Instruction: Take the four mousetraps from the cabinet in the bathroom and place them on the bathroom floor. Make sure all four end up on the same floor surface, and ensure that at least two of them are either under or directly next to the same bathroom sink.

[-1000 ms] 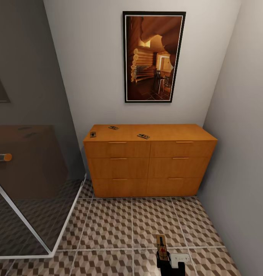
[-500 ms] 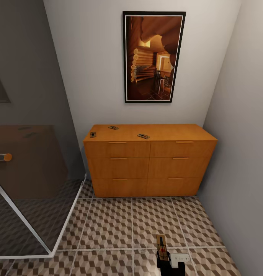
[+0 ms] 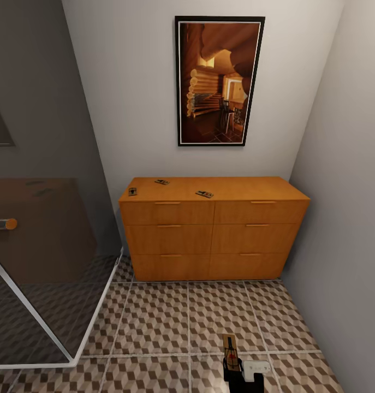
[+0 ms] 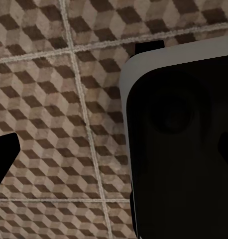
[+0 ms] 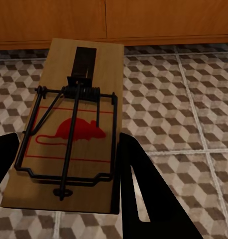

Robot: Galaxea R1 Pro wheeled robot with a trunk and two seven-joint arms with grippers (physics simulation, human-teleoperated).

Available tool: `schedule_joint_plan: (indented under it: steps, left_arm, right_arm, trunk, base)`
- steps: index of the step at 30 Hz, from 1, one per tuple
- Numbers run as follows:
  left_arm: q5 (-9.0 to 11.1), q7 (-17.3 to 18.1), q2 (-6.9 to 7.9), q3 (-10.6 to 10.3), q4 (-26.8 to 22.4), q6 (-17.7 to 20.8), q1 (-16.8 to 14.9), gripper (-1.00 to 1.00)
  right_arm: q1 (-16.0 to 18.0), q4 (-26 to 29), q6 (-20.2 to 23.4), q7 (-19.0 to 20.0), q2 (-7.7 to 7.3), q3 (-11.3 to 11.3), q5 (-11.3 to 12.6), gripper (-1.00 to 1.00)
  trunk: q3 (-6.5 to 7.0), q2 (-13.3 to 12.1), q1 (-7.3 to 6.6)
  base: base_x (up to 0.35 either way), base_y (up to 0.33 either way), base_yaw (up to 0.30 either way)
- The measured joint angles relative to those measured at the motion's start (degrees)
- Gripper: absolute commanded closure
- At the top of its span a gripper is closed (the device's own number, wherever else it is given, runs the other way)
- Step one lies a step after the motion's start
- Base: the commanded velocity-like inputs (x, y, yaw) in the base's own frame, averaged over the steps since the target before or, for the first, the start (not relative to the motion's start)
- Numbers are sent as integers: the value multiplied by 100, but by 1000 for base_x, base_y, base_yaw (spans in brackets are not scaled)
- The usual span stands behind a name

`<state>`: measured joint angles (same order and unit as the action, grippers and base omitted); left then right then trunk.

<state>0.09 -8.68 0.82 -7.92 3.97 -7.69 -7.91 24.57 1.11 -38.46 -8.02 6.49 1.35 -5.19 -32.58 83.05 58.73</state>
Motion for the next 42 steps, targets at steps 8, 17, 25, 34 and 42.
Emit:
schedule_joint_plan:
  steps: [8, 17, 25, 34, 42]
  left_arm:
    - [0, 0, 0, 0, 0, 0, 0, -100]
    - [0, 0, 0, 0, 0, 0, 0, -100]
    - [0, 0, 0, 0, 0, 0, 0, -100]
    - [0, 0, 0, 0, 0, 0, 0, -100]
    - [0, 0, 0, 0, 0, 0, 0, -100]
  right_arm:
    - [0, 0, 0, -2, 0, 1, 0, 100]
    - [0, 0, 0, 0, 0, 0, 0, 100]
    - [0, 0, 0, -2, 0, 1, 0, 100]
    - [0, 0, 0, 0, 0, 0, 0, 100]
    - [2, 0, 0, -1, 0, 0, 0, 100]
  trunk:
    - [0, 0, 0]
    - [0, 0, 0]
    - [0, 0, 0]
    - [0, 0, 0]
    - [0, 0, 0]
  base:
    - [0, 0, 0]
    - [0, 0, 0]
    - [0, 0, 0]
    - [0, 0, 0]
    - [0, 0, 0]
